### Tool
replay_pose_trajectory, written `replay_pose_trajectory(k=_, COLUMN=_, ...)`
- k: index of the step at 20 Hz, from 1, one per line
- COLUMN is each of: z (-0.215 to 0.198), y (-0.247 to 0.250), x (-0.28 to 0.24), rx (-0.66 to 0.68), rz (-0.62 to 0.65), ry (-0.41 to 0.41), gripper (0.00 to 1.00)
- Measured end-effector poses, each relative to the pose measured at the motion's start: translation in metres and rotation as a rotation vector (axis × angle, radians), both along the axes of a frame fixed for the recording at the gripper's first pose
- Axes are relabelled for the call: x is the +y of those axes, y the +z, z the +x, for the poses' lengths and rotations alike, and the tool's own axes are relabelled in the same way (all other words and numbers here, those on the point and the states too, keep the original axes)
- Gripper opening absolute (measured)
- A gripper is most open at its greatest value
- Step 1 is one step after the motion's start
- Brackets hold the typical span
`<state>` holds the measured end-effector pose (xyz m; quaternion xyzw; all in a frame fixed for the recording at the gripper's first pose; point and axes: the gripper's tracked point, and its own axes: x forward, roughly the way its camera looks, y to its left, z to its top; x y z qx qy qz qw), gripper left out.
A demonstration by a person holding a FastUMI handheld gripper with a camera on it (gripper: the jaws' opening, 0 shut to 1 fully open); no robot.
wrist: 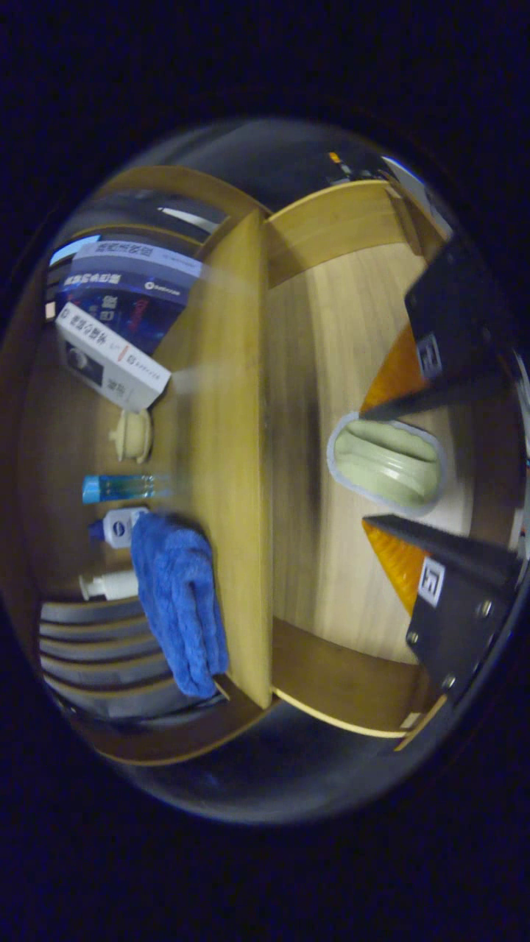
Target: Pull open the drawer, take out the items inside it, and place them on the countertop above the cabinet.
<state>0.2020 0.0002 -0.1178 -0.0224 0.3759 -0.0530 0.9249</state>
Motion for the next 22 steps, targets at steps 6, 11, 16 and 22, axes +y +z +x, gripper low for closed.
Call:
replay_pose_trajectory(k=6, z=-0.005, y=-0.006, x=0.022, rx=-0.049, rz=0.188, ry=0.034, gripper=0.17)
replay_pose_trajectory(k=11, z=-0.016, y=0.021, x=0.024, rx=-0.187, rz=0.217, ry=0.073, gripper=0.17)
replay_pose_trajectory(k=16, z=-0.033, y=0.048, x=0.016, rx=-0.307, rz=0.2, ry=0.108, gripper=0.17)
replay_pose_trajectory(k=22, z=-0.048, y=0.097, x=0.016, rx=-0.5, rz=0.201, ry=0.157, gripper=0.17)
